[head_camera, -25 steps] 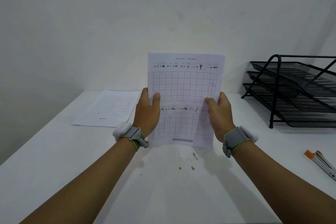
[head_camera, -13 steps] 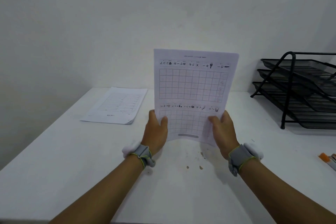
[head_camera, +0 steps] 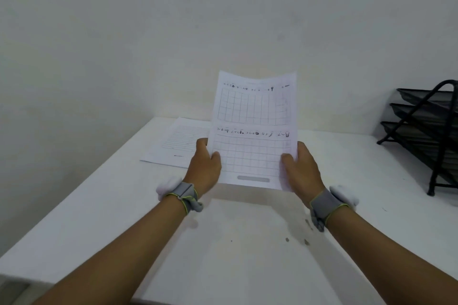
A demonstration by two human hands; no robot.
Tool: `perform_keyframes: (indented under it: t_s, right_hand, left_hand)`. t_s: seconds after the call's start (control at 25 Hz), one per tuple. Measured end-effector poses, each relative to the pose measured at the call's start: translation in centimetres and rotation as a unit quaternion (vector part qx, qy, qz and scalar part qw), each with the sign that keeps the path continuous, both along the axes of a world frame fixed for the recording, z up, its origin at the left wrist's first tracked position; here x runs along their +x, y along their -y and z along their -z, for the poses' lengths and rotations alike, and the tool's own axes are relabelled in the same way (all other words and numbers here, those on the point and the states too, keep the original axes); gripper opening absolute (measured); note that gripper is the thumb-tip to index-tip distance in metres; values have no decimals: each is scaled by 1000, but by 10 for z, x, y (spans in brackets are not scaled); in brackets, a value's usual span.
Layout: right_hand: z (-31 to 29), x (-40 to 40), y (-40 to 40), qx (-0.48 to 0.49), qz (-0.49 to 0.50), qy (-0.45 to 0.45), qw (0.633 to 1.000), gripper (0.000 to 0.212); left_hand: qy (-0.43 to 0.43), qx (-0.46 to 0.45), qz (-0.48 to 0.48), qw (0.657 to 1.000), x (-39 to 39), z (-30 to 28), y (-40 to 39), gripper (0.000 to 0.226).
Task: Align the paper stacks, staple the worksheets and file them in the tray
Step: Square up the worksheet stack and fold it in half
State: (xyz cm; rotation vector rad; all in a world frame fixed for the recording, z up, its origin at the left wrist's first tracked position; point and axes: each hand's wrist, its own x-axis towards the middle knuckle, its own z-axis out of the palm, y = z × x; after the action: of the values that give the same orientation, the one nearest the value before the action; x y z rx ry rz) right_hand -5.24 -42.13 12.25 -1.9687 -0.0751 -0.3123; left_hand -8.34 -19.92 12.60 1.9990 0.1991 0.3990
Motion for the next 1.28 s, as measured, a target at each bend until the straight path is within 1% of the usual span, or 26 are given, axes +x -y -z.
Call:
perform_keyframes:
  t_s: [0.16,0.36,0.56,0.72,0.84,0.96,1.08,1.16,1.24,1.28]
  right_hand:
    - [0,13,-50,-24,-25,-40,999,17]
    - [11,31,-109,-53,-56,-82,994,34]
    - [20,59,-144,-73,-72,-116,988,38]
    - [21,85,-166,-84,-68,-118,987,40]
    - [22,99,-178,-90,-58,-111,988,40]
    - [30,106,-186,-102,-35,-112,988,37]
    - [44,109,-194,-135,1,-109,985,36]
    - [54,111,-198,-167,20,-87,982,37]
    - [62,114,-200,-208,43,-74,974,39]
    - [65,115,-200,-235,60,-72,967,41]
  left_hand:
    - [-39,20,-45,998,11,-1,-49,39]
    - [-69,44,-82,993,29,7,-102,41]
    - [-101,68,-97,988,57,18,-138,40]
    - [-106,86,-124,983,82,25,-159,38]
    - [-105,103,-131,980,100,30,-170,37]
    - [-104,139,-155,973,114,37,-175,39]
    - [-115,155,-157,969,121,49,-183,41]
    - [-129,165,-145,967,125,56,-188,45]
    - [-162,221,-153,950,129,62,-192,48]
    - [-190,268,-165,930,130,64,-193,49]
